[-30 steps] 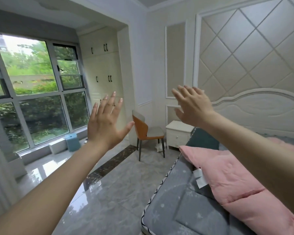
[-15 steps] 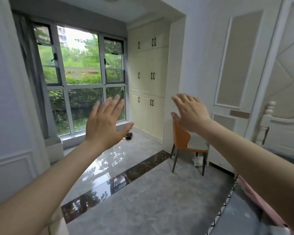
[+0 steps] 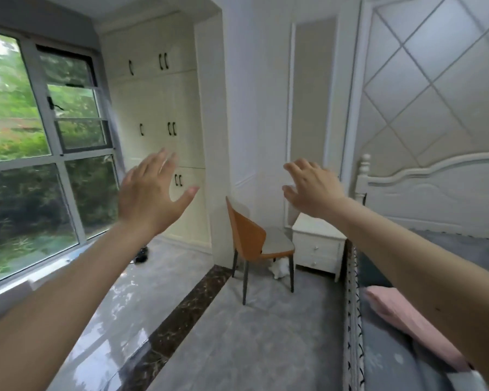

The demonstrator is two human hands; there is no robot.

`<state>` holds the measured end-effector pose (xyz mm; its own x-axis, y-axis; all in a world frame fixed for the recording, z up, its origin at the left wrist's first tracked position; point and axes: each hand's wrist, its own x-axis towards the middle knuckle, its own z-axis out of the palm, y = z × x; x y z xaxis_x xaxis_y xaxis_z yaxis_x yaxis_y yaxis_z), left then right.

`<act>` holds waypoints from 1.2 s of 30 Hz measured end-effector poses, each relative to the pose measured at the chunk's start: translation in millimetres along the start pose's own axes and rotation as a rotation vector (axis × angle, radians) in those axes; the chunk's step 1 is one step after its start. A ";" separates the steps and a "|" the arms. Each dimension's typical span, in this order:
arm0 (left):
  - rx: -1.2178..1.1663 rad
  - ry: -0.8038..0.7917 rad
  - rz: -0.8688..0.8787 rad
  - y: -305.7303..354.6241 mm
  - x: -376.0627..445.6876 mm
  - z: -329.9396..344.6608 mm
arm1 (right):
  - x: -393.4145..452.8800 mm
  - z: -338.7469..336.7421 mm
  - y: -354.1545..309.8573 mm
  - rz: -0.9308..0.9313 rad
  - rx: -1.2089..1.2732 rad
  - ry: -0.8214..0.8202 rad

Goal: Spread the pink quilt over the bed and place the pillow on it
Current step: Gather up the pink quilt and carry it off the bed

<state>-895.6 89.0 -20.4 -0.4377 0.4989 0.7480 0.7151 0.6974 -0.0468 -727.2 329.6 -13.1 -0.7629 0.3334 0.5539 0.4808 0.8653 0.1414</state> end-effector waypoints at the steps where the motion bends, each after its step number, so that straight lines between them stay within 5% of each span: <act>1: -0.020 -0.018 0.022 5.8 18.5 25.0 | 15.2 11.1 17.5 0.023 -0.037 -0.014; 18: -0.479 0.030 0.406 155.3 312.1 317.7 | 178.2 133.9 230.6 0.430 -0.368 -0.054; 36: -1.033 -0.217 0.913 429.0 386.5 493.9 | 100.3 162.0 320.5 1.221 -0.715 -0.224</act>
<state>-1027.1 835.2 -78.3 0.3892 0.7009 0.5977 0.8220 -0.5571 0.1181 -719.6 701.0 -45.2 0.2612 0.8267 0.4983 0.9323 -0.3498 0.0917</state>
